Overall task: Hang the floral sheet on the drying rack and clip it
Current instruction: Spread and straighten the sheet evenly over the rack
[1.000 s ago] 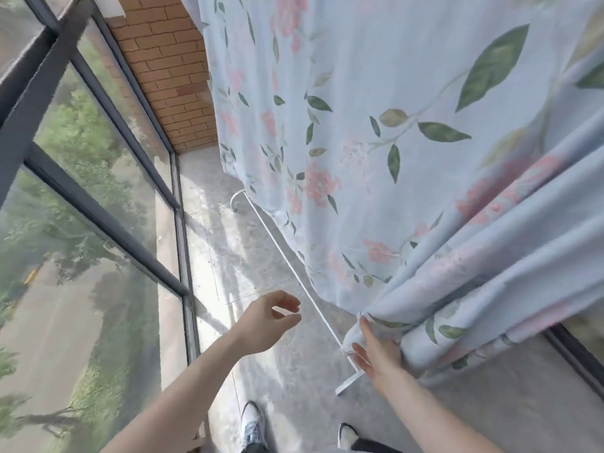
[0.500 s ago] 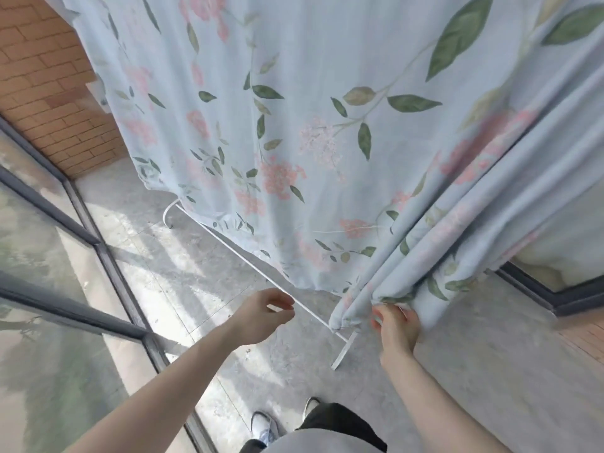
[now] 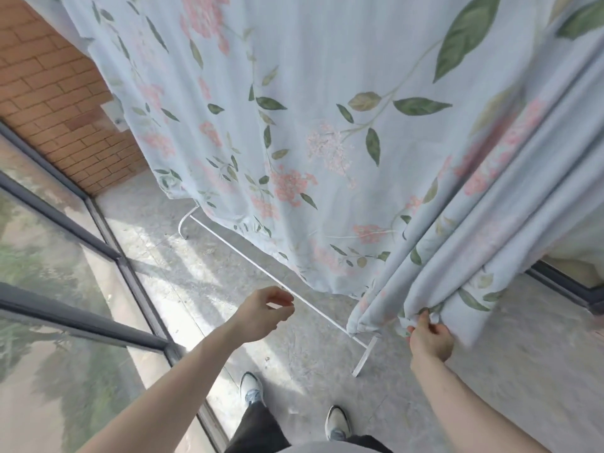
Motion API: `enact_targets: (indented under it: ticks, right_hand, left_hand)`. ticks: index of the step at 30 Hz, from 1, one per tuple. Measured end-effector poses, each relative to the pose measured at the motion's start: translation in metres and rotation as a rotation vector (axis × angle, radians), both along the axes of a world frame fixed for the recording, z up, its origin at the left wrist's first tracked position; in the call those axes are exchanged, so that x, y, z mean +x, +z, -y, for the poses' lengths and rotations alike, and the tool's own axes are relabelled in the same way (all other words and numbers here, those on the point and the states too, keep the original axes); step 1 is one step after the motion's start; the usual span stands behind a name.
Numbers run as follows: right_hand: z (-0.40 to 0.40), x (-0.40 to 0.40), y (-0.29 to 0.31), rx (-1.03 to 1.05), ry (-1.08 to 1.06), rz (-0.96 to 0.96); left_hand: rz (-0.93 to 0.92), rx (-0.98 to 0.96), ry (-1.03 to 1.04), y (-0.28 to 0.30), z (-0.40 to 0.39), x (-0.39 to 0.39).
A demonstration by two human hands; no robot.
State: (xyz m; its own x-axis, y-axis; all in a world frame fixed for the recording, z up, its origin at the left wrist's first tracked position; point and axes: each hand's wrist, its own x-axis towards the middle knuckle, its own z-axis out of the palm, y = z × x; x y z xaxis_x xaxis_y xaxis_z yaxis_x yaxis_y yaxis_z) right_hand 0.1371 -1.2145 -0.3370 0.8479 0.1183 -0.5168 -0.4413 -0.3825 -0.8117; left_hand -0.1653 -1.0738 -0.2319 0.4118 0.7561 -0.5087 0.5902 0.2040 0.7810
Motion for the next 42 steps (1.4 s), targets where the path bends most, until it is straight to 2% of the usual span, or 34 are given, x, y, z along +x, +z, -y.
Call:
enact_targets:
  ticks: [4, 7, 10, 12, 16, 20, 27, 42]
  right_hand:
    - [-0.018, 0.009, -0.034, -0.139, -0.003, -0.113]
    - [-0.039, -0.019, -0.024, -0.213, 0.015, -0.280]
    - [-0.077, -0.075, -0.015, -0.218, 0.182, -0.478]
    - [-0.108, -0.111, -0.010, -0.204, 0.346, -0.517]
    - [-0.184, -0.185, 0.025, -0.081, 0.616, -0.485]
    - [-0.250, -0.236, 0.058, 0.056, 0.788, -0.391]
    - [-0.336, -0.286, 0.078, 0.100, 0.917, -0.309]
    - [-0.529, -0.302, 0.077, 0.032, 1.112, -0.251]
  left_hand:
    - [-0.032, -0.001, -0.005, -0.005, -0.032, -0.015]
    - [-0.067, 0.046, -0.029, 0.000, -0.064, -0.029]
    - [-0.053, 0.092, 0.004, 0.005, -0.106, -0.058]
    - [-0.043, 0.083, 0.051, 0.008, -0.129, -0.080]
    - [-0.018, 0.067, 0.141, 0.008, -0.180, -0.139]
    - [-0.003, 0.073, 0.245, 0.009, -0.227, -0.191]
    - [-0.002, 0.071, 0.361, 0.008, -0.301, -0.244]
    - [-0.008, 0.051, 0.593, 0.001, -0.428, -0.280]
